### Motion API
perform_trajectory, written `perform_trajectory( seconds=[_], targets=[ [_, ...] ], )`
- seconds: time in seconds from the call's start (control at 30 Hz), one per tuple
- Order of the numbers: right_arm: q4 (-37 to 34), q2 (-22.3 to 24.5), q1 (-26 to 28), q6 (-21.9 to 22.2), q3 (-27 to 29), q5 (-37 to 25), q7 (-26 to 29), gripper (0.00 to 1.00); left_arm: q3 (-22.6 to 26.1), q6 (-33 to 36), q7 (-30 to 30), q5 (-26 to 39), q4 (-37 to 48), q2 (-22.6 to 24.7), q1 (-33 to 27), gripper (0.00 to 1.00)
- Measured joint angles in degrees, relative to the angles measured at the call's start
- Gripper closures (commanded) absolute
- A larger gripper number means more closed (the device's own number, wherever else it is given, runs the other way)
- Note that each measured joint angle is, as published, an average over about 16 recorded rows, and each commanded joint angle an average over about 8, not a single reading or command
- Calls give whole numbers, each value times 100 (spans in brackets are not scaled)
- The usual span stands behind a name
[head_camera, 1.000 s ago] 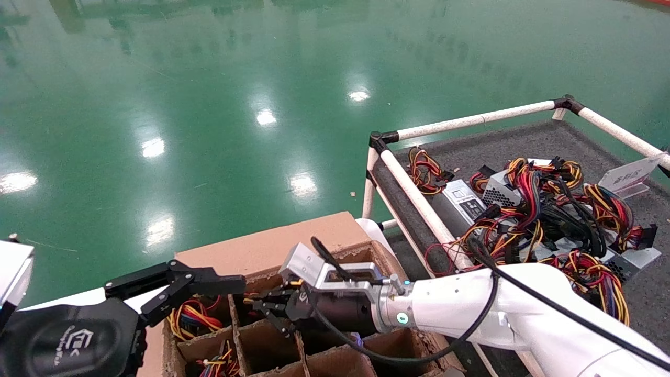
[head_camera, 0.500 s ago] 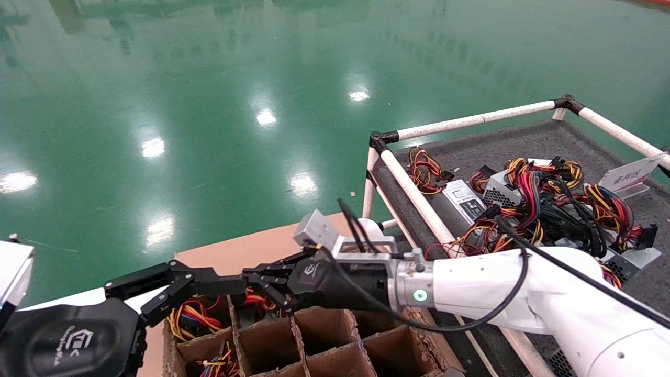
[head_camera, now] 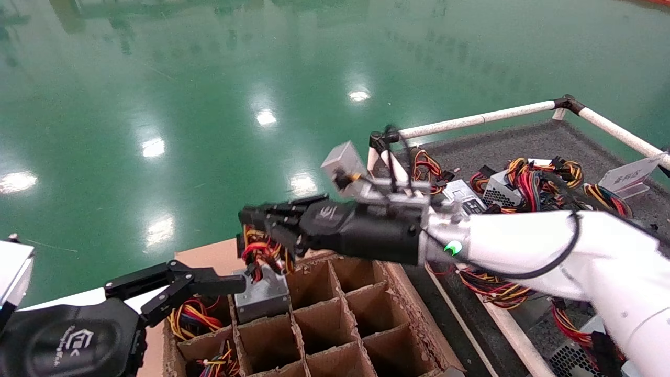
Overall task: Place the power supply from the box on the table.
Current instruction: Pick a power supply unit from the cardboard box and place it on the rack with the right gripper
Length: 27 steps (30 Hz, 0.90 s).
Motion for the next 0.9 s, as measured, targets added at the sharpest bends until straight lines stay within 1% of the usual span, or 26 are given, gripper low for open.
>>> perform_trajectory(
  seconds=[0.23,0.43,0.67,0.8,0.9],
  targets=[
    [698,561,280,-129,242,315,435,100,1,0,0,0,0,0,0,0],
    [1657,1329,498,-4,527,626,979,100,1,0,1,-1,0,0,0,0],
    [3002,2571,553,378,925,987,1641,100,2,-1,1,-1,0,-1,0,0],
    [3687,3380,436,603,1173,1204,1909,100,2,-1,1,-1,0,-1,-1,0],
    [4068,3999,280,719,1363,1388,2023,100,2,-1,1,-2,0,-1,-1,0]
  ],
)
